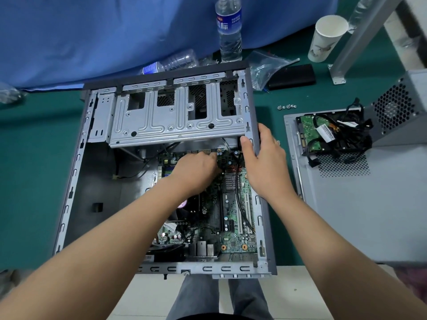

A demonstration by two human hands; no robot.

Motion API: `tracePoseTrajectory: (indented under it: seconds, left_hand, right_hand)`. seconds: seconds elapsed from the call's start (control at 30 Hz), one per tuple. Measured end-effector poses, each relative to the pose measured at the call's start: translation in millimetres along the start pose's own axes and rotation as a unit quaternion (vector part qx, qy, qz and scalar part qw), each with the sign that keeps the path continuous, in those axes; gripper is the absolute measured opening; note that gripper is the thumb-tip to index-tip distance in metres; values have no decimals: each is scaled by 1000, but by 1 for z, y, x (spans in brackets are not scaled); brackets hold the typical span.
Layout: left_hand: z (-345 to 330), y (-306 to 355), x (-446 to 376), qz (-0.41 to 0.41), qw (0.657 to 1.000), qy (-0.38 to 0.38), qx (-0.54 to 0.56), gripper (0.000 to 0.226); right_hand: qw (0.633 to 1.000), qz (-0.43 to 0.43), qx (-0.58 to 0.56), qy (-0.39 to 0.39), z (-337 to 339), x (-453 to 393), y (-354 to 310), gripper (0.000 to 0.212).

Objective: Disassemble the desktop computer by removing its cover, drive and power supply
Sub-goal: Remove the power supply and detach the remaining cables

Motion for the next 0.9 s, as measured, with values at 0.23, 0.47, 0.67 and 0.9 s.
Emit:
tracePoseTrajectory:
  seconds: [0.23,0.47,0.67,0.9]
  left_hand:
    - [-5,-2,2,-16,997,-24,70,6]
    - [2,-4,1,49,997,12,-62,22]
    - [-10,-2,0,-22,994,-55,94,11]
    - [0,-5,2,5,998,12,67,20]
  right_hand:
    - [1000,1,0,3,0,0,0,50]
    - [1000,1,3,2,0,0,0,51]
    - [1000,0,4,-1,0,0,0,52]
    - [1000,1,3,1,0,0,0,52]
Point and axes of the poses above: each hand's wrist, its own x-axis away from the middle knuckle, its own z-axis out of the back of the hand, y = z × x, the point moved 10 cm from there along -x, towards the middle knuckle, and after that the axes turned 1 degree about -y, right-handed, at the moved point
